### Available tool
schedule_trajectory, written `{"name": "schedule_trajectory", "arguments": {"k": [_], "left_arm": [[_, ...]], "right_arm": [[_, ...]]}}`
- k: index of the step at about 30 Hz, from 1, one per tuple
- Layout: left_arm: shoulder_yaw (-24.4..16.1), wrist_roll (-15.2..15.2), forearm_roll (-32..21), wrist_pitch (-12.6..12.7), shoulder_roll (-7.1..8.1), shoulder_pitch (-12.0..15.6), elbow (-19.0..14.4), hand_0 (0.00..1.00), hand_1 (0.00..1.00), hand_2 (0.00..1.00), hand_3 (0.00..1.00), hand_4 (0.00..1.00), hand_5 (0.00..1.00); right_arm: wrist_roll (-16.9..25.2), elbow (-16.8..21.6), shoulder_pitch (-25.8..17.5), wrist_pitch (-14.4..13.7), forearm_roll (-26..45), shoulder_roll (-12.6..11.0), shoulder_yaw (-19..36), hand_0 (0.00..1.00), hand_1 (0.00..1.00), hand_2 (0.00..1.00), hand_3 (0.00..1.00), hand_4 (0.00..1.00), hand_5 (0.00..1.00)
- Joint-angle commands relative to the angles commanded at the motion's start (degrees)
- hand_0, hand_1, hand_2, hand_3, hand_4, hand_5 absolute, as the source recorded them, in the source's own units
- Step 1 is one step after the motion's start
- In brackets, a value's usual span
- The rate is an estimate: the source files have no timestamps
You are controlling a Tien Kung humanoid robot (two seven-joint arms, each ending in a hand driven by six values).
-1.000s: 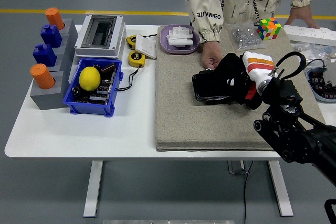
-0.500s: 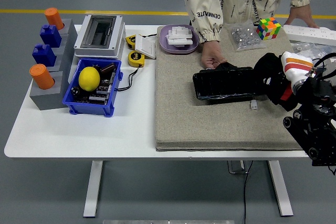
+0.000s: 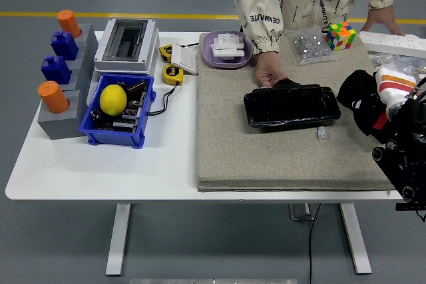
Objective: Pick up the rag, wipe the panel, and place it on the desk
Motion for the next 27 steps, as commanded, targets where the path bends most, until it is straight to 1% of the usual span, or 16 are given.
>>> {"name": "schedule_trajectory", "arguments": {"k": [5, 9, 13, 20, 27], "left_arm": [[0.0, 0.0, 0.0, 0.0, -0.02, 0.0, 0.0, 0.604, 0.636, 0.635, 0.559, 0.633, 0.441], [0.0, 0.0, 0.0, 0.0, -0.05, 0.1, 0.0, 0.604, 0.636, 0.635, 0.560, 0.633, 0.441], [0.1, 0.0, -0.1, 0.0, -0.04, 0.0, 0.0, 0.604, 0.636, 0.635, 0.560, 0.633, 0.441], [0.1, 0.0, -0.1, 0.0, 0.05, -0.1, 0.0, 0.603, 0.636, 0.635, 0.559, 0.633, 0.441], [0.2, 0.0, -0.2, 0.0, 0.06, -0.1, 0.0, 0.604, 0.636, 0.635, 0.560, 0.633, 0.442]], "right_arm": [[0.0, 0.2, 0.4, 0.0, 0.0, 0.6, -0.6, 0.237, 0.288, 0.345, 0.407, 0.949, 0.092], [-0.2, 0.5, 0.8, 0.0, -0.1, 1.5, -1.1, 0.238, 0.288, 0.344, 0.406, 0.949, 0.094], [-0.2, 0.7, 1.1, -0.1, -0.1, 2.8, -1.1, 0.238, 0.288, 0.344, 0.406, 0.948, 0.094], [-0.3, 1.0, 0.7, -0.2, 0.1, 5.7, 0.7, 0.238, 0.288, 0.344, 0.406, 0.948, 0.094], [-0.4, 1.7, 1.3, -0.2, 0.6, 8.0, -0.2, 0.239, 0.288, 0.345, 0.407, 0.949, 0.093]]}}
